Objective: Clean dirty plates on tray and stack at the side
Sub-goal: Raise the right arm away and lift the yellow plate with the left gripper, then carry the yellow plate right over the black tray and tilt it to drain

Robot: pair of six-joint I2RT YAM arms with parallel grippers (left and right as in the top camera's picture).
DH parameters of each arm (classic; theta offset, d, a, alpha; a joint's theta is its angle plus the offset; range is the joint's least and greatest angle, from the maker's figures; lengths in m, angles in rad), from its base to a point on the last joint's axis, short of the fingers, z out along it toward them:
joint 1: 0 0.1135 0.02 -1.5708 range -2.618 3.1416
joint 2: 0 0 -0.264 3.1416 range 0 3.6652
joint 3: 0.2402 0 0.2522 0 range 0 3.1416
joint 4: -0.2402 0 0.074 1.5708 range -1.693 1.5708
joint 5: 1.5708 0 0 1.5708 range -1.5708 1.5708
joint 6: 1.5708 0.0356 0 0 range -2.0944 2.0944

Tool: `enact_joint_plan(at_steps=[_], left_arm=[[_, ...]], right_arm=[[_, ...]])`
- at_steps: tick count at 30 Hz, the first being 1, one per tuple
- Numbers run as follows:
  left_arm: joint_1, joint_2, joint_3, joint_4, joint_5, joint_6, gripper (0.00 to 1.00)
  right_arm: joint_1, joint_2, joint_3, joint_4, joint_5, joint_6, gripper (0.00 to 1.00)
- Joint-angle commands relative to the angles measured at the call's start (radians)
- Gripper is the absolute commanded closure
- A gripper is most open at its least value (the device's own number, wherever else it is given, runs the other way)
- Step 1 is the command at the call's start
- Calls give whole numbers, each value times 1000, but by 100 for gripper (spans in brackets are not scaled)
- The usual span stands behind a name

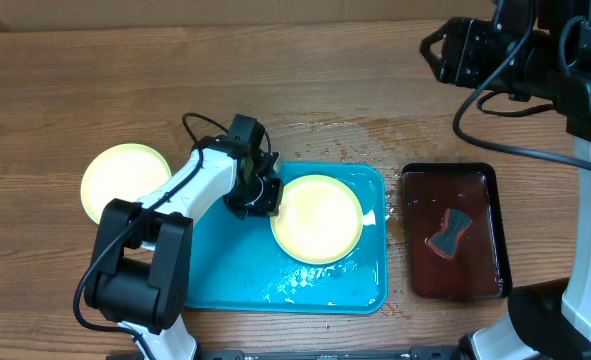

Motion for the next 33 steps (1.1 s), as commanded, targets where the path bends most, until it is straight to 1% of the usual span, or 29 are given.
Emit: enact_joint_plan(at_steps=[1,4,6,7,8,10,11,12,13,14,16,17,21,28,33], left_arm=[[-3,-43,64,-25,3,-7,96],[-12,-74,101,-70,-32,-9,96],[-19,-91,131,-108,-72,-32,96],[-22,-99,142,-121,-87,-34,96],[-29,-107,156,-138,-103,-40,96],[-43,-121,184,-167,-129,-52,95],[-50,-124,198,-180,-141,-53,96],[-60,-127,218,-200,-155,-53,96],[-72,-127,240,-221,-174,-61,96],[-88,-127,262,-240,-196,-68,96],[-122,-127,301,-268,-236,-75,96],[-161,-127,340,-287,-282,-92,96],[-241,-126,412,-286,-336,-114,96],[-335,-112,482,-218,-349,-123,96],[-385,-42,550,-196,-359,-115,96]], right_arm=[[5,-14,21,-1,106,-21,75],[5,-14,21,-3,121,-21,75],[5,-14,21,-1,121,-21,74],[5,-14,21,2,122,-21,73],[5,-13,21,6,126,-21,68],[3,-13,21,23,135,-21,48],[0,-13,20,29,140,-21,49],[-3,-13,20,34,148,-21,60],[-9,-13,20,35,151,-20,80],[-16,-13,20,36,151,-16,95],[-29,-13,20,35,151,-15,96],[-44,-13,20,40,151,-13,96],[-86,-13,20,64,151,-14,96],[-153,-14,20,84,144,-21,96],[-160,-14,20,80,138,-37,96]])
